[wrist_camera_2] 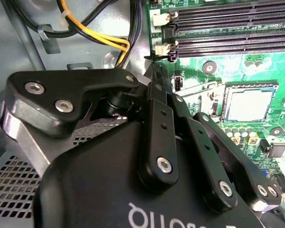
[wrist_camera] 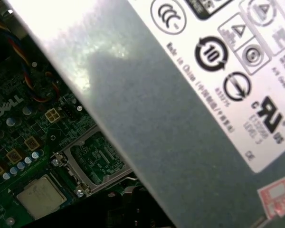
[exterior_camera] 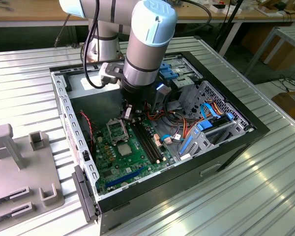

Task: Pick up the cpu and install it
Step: 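Close the cpu cover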

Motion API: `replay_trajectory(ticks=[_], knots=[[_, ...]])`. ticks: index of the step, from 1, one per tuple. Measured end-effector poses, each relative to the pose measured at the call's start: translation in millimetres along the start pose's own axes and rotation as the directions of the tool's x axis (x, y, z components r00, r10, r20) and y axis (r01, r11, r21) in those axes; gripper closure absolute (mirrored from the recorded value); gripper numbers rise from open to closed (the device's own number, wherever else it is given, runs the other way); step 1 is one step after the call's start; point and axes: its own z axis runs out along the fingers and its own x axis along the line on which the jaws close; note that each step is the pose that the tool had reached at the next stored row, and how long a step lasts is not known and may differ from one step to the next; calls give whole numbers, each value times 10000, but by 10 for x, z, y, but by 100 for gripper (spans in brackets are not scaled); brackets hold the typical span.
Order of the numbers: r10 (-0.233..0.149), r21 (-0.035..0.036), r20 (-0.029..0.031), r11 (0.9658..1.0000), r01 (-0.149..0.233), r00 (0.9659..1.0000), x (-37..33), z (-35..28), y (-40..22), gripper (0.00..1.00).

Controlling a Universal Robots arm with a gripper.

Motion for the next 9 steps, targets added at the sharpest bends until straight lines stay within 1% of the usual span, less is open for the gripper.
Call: replay_trajectory(ticks=[5, 7, 9], knots=[[2, -6, -11, 10000, -2, 10000, 3, -35, 2, 89], [2, 13, -41, 10000, -2, 10000, 6, -46, 2, 89], [3, 39, -84, 10000, -2, 10000, 10, -57, 1, 89]])
